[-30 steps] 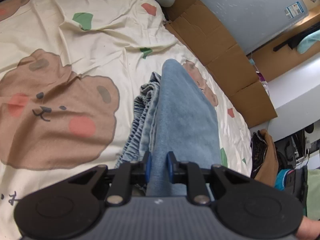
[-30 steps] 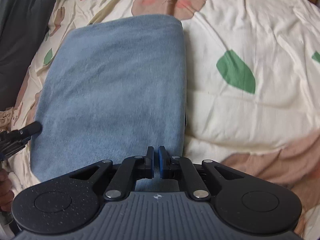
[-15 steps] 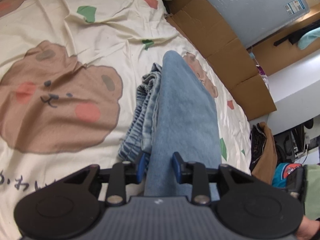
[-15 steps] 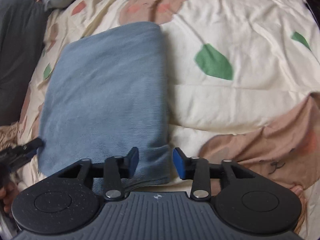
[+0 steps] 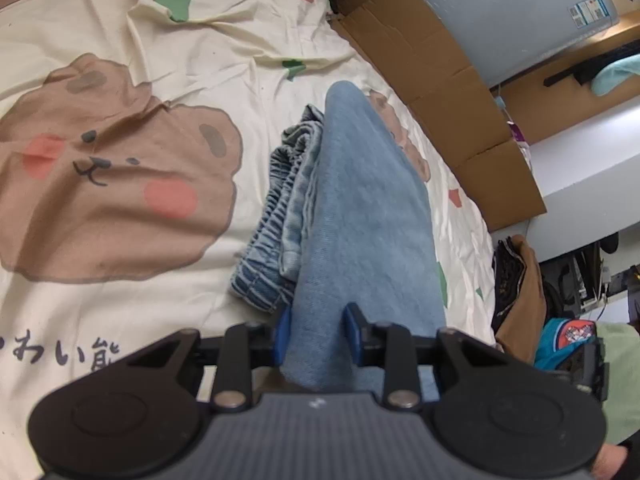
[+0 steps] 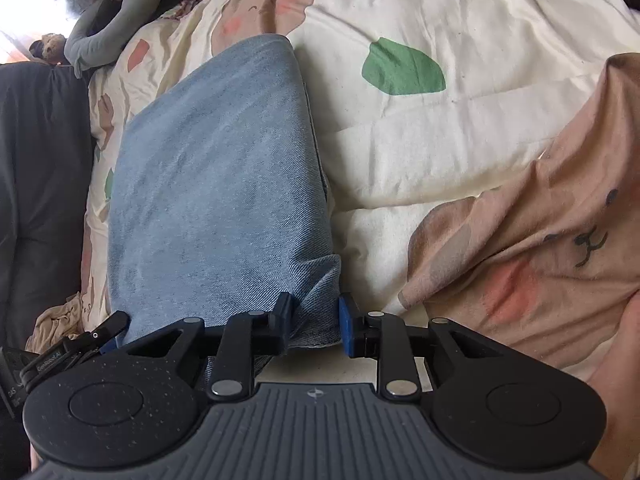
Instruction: Fold clothes
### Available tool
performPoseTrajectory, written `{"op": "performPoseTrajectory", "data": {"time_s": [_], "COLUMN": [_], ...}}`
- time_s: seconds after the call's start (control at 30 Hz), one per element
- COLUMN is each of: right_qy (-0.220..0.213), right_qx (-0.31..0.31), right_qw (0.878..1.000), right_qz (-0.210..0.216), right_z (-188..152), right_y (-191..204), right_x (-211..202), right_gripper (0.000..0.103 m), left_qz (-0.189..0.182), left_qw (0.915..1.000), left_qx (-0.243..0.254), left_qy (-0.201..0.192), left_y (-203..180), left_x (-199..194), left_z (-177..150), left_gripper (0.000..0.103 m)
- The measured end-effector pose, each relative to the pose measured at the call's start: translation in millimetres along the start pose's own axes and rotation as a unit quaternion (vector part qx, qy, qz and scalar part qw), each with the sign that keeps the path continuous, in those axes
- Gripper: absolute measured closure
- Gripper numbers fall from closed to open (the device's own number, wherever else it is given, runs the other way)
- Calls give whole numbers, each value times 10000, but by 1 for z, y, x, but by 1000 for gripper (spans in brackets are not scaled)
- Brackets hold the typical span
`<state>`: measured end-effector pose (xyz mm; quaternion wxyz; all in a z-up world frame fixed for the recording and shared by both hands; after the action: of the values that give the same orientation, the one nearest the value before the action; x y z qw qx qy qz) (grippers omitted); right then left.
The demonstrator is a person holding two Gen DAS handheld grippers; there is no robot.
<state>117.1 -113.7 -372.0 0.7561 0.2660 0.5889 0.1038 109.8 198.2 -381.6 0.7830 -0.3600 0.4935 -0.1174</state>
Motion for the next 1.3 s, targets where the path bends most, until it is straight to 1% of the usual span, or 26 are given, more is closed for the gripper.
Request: {"op": "performPoseTrajectory", "data": {"time_s": [0.2, 0.33, 0.37, 0.43, 0.47, 0.5, 0.53, 0.6, 0.7, 0.77, 0.87, 0.9, 0.93, 0.97, 1.0, 1.07, 1.13, 1.17, 1.23, 1.3], "right_qy": [66, 103, 122, 180, 205, 229, 252, 298, 395, 473, 501, 498, 480, 440, 387, 278, 215, 206, 223, 221], "right_qx": [917, 1115, 1053, 657, 461, 266, 163, 155, 394, 559, 860, 971, 1072, 1159, 1246, 1397, 1375, 1349, 1376, 1444], "right_qw": [9957, 9936, 9943, 9977, 9987, 9993, 9994, 9993, 9984, 9973, 9943, 9929, 9913, 9896, 9881, 9846, 9835, 9831, 9816, 9807], "right_qz": [91, 132, 116, -23, -92, -162, -188, -159, -61, 58, 378, 482, 602, 724, 821, 1015, 1159, 1219, 1305, 1295], "right_z": [-9, -13, -13, -10, -8, -6, -4, -3, -9, -16, -26, -29, -31, -33, -34, -36, -37, -38, -38, -40], "right_y": [-15, -18, -17, -9, -4, 1, 4, 7, 4, 2, 4, 5, 6, 8, 9, 11, 14, 15, 14, 11], "right_x": [4, 8, 8, 6, 5, 3, 1, -3, -5, -3, 3, 6, 8, 10, 12, 11, 8, 7, 8, 14], "right_gripper": [81, 80, 80, 77, 77, 74, 73, 73, 72, 72, 71, 70, 66, 65, 64, 59, 49, 46, 44, 42], "left_qz": [-14, -12, -21, -26, -15, -4, -1, 5, -38, -61, -108, -119, -133, -152, -165, -195, -221, -211, -174, -124], "left_qw": [10000, 10000, 10000, 9999, 10000, 9999, 9999, 9998, 9999, 9999, 9997, 9997, 9996, 9995, 9995, 9993, 9992, 9992, 9994, 9995], "left_qx": [-63, -45, -68, -75, -21, 35, 85, 147, -3, -79, -196, -232, -251, -261, -271, -305, -342, -334, -313, -289], "left_qy": [-32, -44, -49, -65, -85, -104, -109, -124, -126, -110, -52, -29, -20, -13, -8, -15, -25, -26, -33, -47], "left_y": [5, 7, 8, 9, 8, 7, 7, 6, 8, 9, 12, 13, 14, 15, 15, 16, 18, 18, 18, 17], "left_x": [2, 2, 2, 0, -1, -3, -4, -5, -6, -7, -8, -8, -9, -9, -10, -11, -12, -12, -11, -9], "left_z": [0, 0, 1, 2, 3, 4, 5, 6, 6, 4, 0, -1, -2, -4, -5, -5, -5, -5, -4, -4], "left_gripper": [74, 75, 76, 79, 81, 82, 83, 84, 83, 80, 74, 73, 73, 73, 73, 73, 74, 76, 78, 79]}}
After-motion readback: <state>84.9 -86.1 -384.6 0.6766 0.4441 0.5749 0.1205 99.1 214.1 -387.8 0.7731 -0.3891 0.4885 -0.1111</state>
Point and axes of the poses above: each gripper's, at about its wrist camera, not at the fingertips, and x roughly the way its jaws point, y to its left, z to its top, the point moved 6 cm from there along x, roughly the way its jaws point, and after that the axes turned 5 degrees about -x, right-handed, at the moved point
